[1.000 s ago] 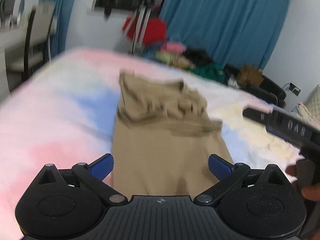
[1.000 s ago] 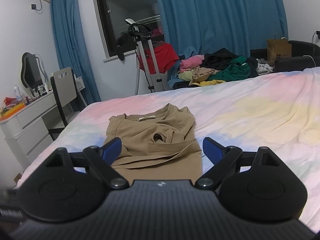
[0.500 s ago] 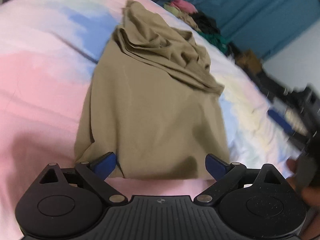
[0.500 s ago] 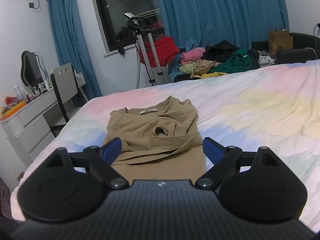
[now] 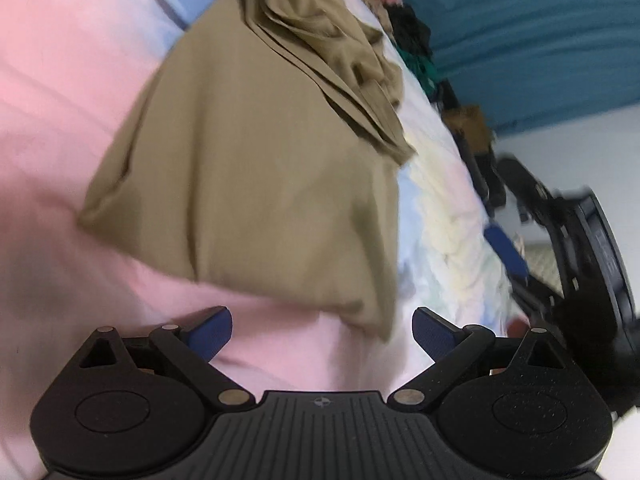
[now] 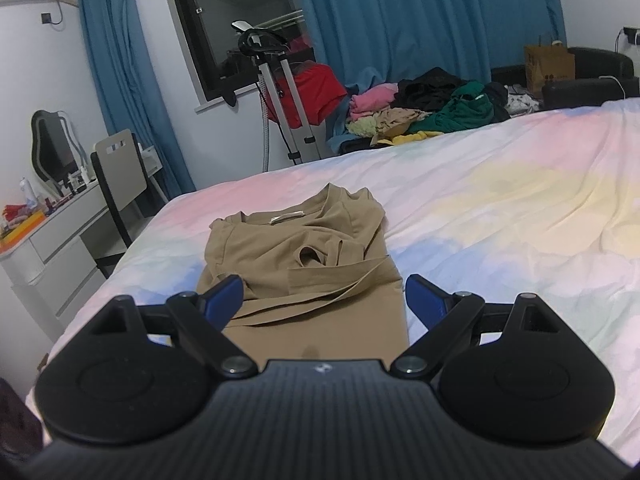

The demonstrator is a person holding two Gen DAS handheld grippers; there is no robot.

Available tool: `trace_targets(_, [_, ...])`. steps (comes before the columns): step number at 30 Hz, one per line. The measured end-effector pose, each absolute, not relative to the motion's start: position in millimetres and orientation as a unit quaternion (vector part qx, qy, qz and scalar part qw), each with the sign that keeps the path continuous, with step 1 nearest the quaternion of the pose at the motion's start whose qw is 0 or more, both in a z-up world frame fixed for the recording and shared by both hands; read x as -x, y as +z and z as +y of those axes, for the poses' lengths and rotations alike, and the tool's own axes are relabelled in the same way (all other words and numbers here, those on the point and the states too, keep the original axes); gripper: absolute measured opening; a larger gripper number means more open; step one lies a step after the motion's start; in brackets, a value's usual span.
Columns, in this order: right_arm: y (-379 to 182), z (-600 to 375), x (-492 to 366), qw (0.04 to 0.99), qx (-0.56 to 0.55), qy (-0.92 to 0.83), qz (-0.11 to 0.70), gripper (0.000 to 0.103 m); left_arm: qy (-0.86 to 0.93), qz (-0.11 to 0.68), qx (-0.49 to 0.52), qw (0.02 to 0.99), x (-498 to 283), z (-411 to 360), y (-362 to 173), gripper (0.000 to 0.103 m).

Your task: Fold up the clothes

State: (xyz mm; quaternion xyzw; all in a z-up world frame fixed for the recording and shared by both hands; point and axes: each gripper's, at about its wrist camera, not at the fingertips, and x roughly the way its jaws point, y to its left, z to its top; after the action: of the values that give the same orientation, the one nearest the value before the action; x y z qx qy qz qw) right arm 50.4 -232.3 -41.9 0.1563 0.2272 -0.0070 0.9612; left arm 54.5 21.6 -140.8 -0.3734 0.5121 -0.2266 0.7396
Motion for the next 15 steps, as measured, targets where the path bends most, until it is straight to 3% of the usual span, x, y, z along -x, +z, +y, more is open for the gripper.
trace_targets(4, [-43,-233,-51,0.960,-0.160,-0.008,0.229,0.089,-0.202,0.470,0.492,0.704,-60,49,-158,0.095])
trace_targets(6, [-44,-233,-52,0.959,-0.162,-0.009,0.231,0.089,-0.196,0.441,0.530,0.697,-57,61,-159,0.083])
trace_targets(8, [-45,-235,-51,0.957,-0.169,-0.009,0.234,0.089,-0.196,0.408,0.526,0.720,-51,65,-148,0.077])
trace_targets(11, [-47,-242,-51,0.950,-0.195,-0.010,0.242,0.089,-0.218,0.360,0.490,0.763,-45,61,-126,0.076])
trace_targets(15, [-54,-256,-53,0.936,-0.240,-0.023,0.256,0.089,-0.194,0.389,0.419,0.797,-42,43,-119,0.076])
